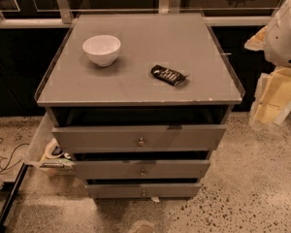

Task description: Open top drawer

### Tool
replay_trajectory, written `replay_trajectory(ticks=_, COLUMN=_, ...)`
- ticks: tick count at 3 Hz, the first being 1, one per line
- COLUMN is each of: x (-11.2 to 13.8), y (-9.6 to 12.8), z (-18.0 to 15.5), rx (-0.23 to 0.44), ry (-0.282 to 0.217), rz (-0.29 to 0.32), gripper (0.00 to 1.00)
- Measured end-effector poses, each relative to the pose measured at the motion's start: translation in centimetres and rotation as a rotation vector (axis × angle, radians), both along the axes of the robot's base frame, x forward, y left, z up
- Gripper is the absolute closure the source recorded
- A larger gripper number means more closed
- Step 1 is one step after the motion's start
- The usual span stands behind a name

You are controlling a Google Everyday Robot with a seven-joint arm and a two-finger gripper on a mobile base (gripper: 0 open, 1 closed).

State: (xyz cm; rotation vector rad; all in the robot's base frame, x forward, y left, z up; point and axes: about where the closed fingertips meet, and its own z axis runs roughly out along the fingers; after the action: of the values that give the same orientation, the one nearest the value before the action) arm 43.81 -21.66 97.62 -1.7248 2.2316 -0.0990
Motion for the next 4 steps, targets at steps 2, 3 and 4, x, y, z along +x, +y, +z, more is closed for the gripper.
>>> replay_trajectory(ticks=2, x=-0.4, y=0.0, z=-1.3, rx=0.0, ry=-0.02, rz=0.021, gripper=0.0)
replay_trajectory(ticks=3, x=-0.7, y=-0.5, z=-5.5, rx=0.058, ry=-0.026, rz=0.059, gripper=0.0)
replay_trajectory(ticks=4, x=-0.5, y=-1.2, z=-10.6, rx=0.143, ry=-0.046, rz=0.105, gripper=0.0)
